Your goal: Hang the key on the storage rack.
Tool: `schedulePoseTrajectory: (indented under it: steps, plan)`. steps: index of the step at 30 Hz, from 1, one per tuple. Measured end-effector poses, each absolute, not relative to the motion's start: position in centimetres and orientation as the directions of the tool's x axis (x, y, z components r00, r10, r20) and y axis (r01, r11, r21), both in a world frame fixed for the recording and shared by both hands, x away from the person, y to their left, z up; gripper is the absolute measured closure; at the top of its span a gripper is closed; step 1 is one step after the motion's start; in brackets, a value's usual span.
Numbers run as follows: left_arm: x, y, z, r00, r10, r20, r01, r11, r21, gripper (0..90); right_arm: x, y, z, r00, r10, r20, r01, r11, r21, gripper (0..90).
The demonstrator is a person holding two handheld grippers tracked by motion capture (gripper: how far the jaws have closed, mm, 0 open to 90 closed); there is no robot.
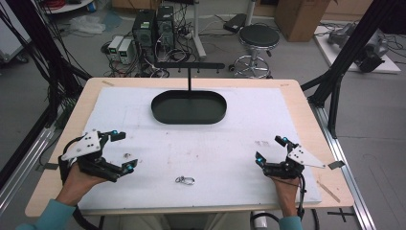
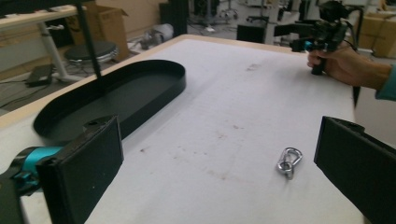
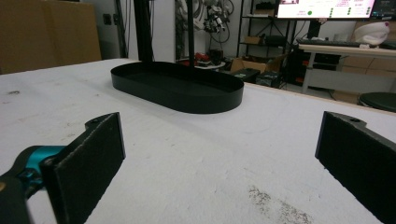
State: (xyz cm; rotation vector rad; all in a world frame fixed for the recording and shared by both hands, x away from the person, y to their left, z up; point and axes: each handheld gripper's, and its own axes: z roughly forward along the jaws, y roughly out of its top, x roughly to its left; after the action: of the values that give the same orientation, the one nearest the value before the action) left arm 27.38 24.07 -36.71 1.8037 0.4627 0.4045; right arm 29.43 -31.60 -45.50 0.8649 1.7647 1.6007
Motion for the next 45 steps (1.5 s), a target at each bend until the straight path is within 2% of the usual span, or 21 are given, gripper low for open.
schedulePoseTrajectory:
  steps: [6,10,13,18,31,37,41,45]
  plan:
    - [28.0,21.6,-35.7,0.897,0.438,0.059,0.114,-0.358,0.927,1.8,29.4,-31.6,-45.5,-0.609,0.793,-0.008,0.069,0.064,0.996,0.7]
    - [28.1,20.4,-35.5,0.912,0.403,0.074,0.110,-0.414,0.904,8.7,29.4,-31.6,-45.5,-0.609,0.793,-0.010,0.067,0.064,0.996,0.7]
    - [28.3,18.7,-35.8,0.933,0.348,0.090,0.098,-0.487,0.868,8.8,29.4,-31.7,-45.5,-0.603,0.797,0.001,0.069,0.050,0.996,0.7]
    - [28.6,16.9,-36.6,0.946,0.313,0.089,0.109,-0.562,0.820,8.8,29.4,-31.7,-45.5,-0.605,0.797,-0.007,0.064,0.057,0.996,0.7]
    - [29.2,14.0,-38.5,0.962,0.268,0.048,0.147,-0.659,0.738,12.6,29.3,-31.7,-45.5,-0.606,0.795,-0.011,0.062,0.061,0.996,0.8]
    - [29.4,13.3,-39.2,0.965,0.260,0.044,0.157,-0.699,0.698,16.4,29.3,-31.7,-45.5,-0.607,0.795,-0.011,0.062,0.061,0.996,0.7]
    - [29.4,12.5,-39.6,0.968,0.249,0.030,0.162,-0.713,0.683,22.8,29.3,-31.7,-45.5,-0.607,0.795,-0.009,0.063,0.059,0.996,0.7]
    - [29.4,11.8,-40.0,0.971,0.239,0.031,0.160,-0.737,0.656,23.6,29.3,-31.7,-45.5,-0.607,0.795,-0.012,0.061,0.062,0.996,0.7]
